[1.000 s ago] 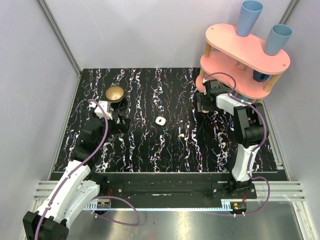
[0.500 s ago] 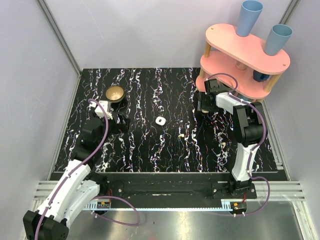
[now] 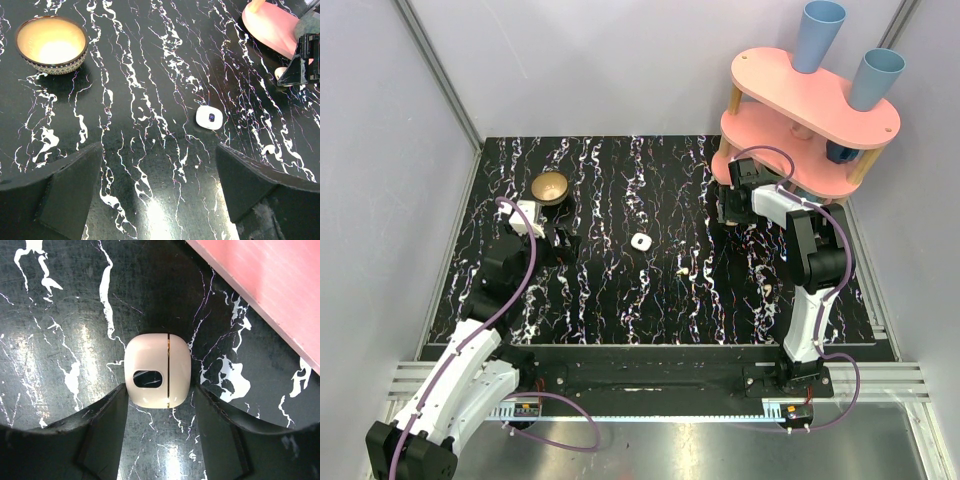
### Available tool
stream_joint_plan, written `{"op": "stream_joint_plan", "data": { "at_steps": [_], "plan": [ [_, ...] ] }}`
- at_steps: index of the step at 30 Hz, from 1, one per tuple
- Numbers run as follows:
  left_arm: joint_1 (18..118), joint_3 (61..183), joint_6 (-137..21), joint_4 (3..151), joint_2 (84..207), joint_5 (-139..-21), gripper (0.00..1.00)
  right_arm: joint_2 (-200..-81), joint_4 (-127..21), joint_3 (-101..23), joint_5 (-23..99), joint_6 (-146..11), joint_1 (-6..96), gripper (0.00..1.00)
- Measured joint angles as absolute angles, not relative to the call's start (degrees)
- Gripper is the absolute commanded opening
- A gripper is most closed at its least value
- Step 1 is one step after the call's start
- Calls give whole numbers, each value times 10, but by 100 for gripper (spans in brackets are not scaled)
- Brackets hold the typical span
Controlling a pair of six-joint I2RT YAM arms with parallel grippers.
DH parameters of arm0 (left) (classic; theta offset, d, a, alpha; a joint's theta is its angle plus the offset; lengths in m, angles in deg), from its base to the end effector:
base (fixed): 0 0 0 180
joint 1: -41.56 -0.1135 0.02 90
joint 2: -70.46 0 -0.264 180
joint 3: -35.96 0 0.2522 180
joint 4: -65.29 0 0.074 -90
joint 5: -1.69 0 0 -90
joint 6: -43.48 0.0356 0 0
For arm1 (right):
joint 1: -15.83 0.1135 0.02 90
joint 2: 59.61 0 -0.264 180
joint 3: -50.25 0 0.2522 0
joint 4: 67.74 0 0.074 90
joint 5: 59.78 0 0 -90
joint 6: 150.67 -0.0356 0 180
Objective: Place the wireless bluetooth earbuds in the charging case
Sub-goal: Pick up the charging case from the corner of the board.
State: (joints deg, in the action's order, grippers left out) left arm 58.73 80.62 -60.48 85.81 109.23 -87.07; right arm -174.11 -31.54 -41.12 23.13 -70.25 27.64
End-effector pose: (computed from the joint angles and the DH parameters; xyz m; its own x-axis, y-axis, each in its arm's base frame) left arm 0.1632 -0.0512 0.2770 -0.3102 -0.1566 -0.9377 0.2476 0.9390 -0.2387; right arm 0.4092 0.0811 0.1606 -0.8537 -0.0098 -0.5206 0.0006 0.9998 -0.0198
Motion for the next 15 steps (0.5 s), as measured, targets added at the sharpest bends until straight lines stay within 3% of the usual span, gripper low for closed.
{"op": "stream_joint_plan", "data": {
  "at_steps": [15],
  "plan": [
    [587, 806, -605, 858, 1093, -871, 99, -1758, -314, -431, 223, -685, 276, 66]
  ]
}}
